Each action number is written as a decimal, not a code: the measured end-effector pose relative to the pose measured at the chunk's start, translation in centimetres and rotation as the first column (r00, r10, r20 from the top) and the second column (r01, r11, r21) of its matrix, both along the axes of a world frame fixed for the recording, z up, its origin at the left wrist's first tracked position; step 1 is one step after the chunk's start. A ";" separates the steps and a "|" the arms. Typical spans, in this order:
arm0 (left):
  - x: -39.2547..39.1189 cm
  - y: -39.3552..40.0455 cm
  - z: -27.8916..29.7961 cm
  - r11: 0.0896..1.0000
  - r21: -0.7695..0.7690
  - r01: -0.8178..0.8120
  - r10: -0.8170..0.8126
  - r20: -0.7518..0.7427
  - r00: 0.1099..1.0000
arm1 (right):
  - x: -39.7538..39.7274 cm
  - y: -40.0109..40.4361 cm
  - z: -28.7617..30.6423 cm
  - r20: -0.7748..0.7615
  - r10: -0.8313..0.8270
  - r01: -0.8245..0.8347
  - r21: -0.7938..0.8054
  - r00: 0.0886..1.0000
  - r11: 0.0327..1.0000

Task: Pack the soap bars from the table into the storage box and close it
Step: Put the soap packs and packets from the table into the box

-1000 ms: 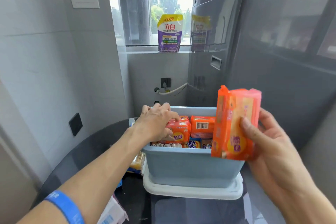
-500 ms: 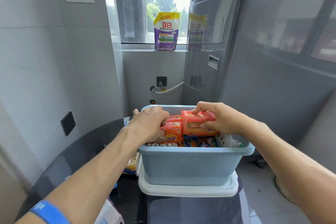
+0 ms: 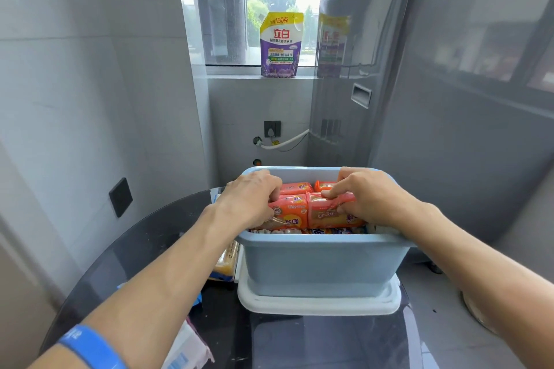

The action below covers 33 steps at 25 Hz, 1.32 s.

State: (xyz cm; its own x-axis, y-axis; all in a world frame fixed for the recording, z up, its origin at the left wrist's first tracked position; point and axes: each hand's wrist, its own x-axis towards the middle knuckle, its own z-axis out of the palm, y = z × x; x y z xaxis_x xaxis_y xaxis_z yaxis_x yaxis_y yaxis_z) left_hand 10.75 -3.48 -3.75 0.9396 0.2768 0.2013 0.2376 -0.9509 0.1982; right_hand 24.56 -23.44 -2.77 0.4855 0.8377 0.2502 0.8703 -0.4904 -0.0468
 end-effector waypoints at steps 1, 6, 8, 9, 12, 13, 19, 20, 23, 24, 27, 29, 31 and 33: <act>0.0 0.0 0.1 1.000 -0.004 -0.007 0.007 0.002 1.000 | -0.3 0.0 0.2 -0.012 -0.014 0.014 -0.023 1.000 1.000; -0.9 0.7 0.2 0.971 -0.237 0.016 -0.028 -0.049 0.998 | -1.9 -0.7 0.0 0.111 -0.186 0.189 -0.022 0.976 0.982; -0.9 0.7 0.3 0.933 -0.357 0.044 -0.054 -0.017 0.998 | -1.8 -0.5 0.8 0.091 -0.287 0.292 -0.057 0.954 0.955; -1.4 0.6 0.3 0.887 -0.457 0.067 -0.060 0.031 0.998 | -2.1 -0.2 1.2 0.059 -0.321 0.325 -0.098 0.945 0.941; -4.7 1.1 -1.5 0.581 -0.789 0.200 0.103 0.316 0.943 | -3.4 0.0 0.8 0.037 -0.353 0.355 -0.131 0.935 0.926; -6.0 2.0 -2.4 0.557 -0.807 0.198 0.218 0.372 0.902 | -3.8 -0.3 0.1 0.021 -0.364 0.365 -0.054 0.931 0.930; -14.4 9.5 -4.8 0.844 -0.400 -0.358 0.341 -0.116 0.933 | -12.0 0.3 -1.7 0.214 -0.117 -0.034 0.592 0.970 0.805; -15.2 9.6 -5.5 0.879 -0.333 -0.341 0.267 -0.248 0.931 | -14.7 1.5 -2.5 0.264 0.054 -0.197 0.552 0.963 0.810; -16.3 8.5 -7.8 0.944 -0.229 -0.236 0.109 -0.462 0.880 | -21.2 4.9 -5.8 0.198 0.434 -0.477 0.371 0.879 0.797; -16.3 8.4 -8.4 0.953 -0.198 -0.228 0.114 -0.464 0.879 | -22.5 5.8 -6.9 0.130 0.513 -0.528 0.279 0.848 0.802; -16.2 8.8 -9.3 0.950 -0.144 -0.276 0.188 -0.440 0.878 | -24.1 7.1 -9.9 -0.180 0.577 -0.596 -0.081 0.797 0.799; -16.2 9.1 -9.6 0.956 -0.102 -0.274 0.202 -0.446 0.872 | -23.9 7.4 -11.2 -0.294 0.540 -0.603 -0.199 0.789 0.772; -16.2 9.3 -9.5 0.955 -0.103 -0.279 0.210 -0.430 0.878 | -23.7 7.6 -11.8 -0.223 0.519 -0.560 -0.205 0.825 0.803; -16.2 9.4 -9.3 0.927 -0.172 -0.333 0.245 -0.395 0.885 | -23.3 7.4 -12.1 -0.126 0.457 -0.474 -0.227 0.880 0.851</act>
State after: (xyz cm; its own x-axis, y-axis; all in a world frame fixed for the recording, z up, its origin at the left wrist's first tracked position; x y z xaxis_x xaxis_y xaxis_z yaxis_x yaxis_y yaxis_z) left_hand -5.49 5.95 -13.00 0.8049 0.5442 -0.2367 0.5916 -0.7669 0.2485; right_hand 1.24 -16.02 -14.86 0.0309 0.9995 -0.0096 0.9986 -0.0312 -0.0434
